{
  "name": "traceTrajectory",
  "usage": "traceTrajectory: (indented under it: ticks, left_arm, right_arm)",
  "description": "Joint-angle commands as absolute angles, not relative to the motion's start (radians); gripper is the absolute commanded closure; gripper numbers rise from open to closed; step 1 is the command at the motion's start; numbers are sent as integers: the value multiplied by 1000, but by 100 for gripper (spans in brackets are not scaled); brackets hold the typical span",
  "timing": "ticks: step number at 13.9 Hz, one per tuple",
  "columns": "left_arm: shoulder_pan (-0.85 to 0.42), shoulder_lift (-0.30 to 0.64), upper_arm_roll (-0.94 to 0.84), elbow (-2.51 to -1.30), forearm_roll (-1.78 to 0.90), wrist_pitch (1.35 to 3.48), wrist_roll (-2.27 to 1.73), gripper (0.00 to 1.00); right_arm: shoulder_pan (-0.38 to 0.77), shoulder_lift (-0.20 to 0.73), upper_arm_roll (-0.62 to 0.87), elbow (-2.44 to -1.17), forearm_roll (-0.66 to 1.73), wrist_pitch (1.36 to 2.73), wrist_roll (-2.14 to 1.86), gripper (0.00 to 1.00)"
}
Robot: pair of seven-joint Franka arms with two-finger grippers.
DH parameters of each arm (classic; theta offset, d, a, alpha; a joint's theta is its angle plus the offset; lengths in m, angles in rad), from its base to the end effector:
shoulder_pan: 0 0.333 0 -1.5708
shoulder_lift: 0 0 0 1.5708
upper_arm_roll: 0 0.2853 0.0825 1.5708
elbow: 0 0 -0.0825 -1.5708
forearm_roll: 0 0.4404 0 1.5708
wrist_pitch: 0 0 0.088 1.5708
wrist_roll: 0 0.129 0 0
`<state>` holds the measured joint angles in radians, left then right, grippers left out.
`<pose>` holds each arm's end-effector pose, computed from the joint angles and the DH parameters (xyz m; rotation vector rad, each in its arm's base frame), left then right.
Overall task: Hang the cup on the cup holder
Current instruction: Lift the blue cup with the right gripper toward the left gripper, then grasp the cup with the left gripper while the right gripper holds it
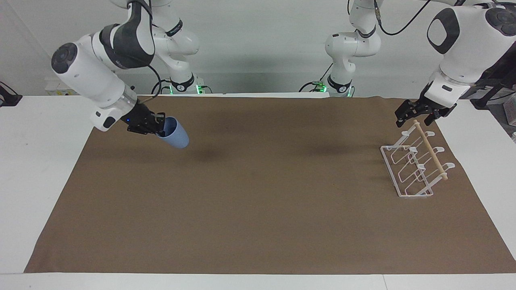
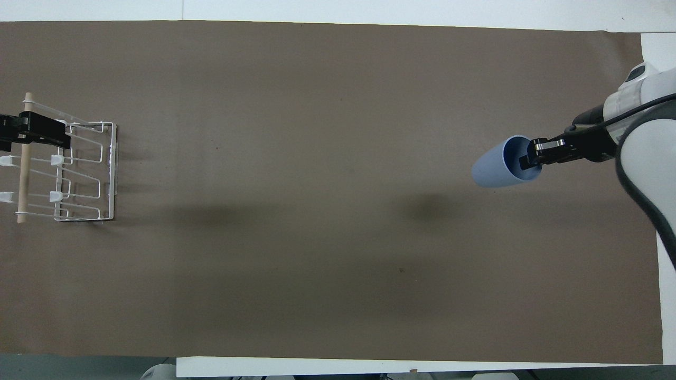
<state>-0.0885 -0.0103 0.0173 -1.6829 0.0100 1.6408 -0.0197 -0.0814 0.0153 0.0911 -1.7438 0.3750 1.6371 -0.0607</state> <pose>0.6085 -0.0421 0.5247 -3.1289 0.0819 0.0490 0.6077 0.0507 0.4853 -2.7608 -0.0307 0.1552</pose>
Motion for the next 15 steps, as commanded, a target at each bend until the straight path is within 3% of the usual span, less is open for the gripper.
traceTrajectory:
  ticks: [1,3,7,9,13,15]
  left_arm:
    - [-100,-35,26,-1704,5,1620,-31,0]
    - [-101,-37,25,-1706,5,1618,-32,0]
    - [-161,-37,15,-1707,3,1632,-264,0]
    - [-164,-37,11,-1710,-123,1661,-476,0]
    - [-224,-41,8,-1721,-307,1670,-804,0]
    - [-273,-66,8,-1784,-383,1768,-1030,0]
  right_arm:
    - [-29,25,124,-1668,513,1604,164,100]
    - [12,23,127,-1678,703,1661,351,100]
    - [222,8,127,-1819,913,2021,586,100]
    - [305,17,127,-1897,1012,2172,589,100]
    - [362,31,127,-1928,1026,2214,598,100]
    - [373,35,129,-1933,1054,2227,612,100]
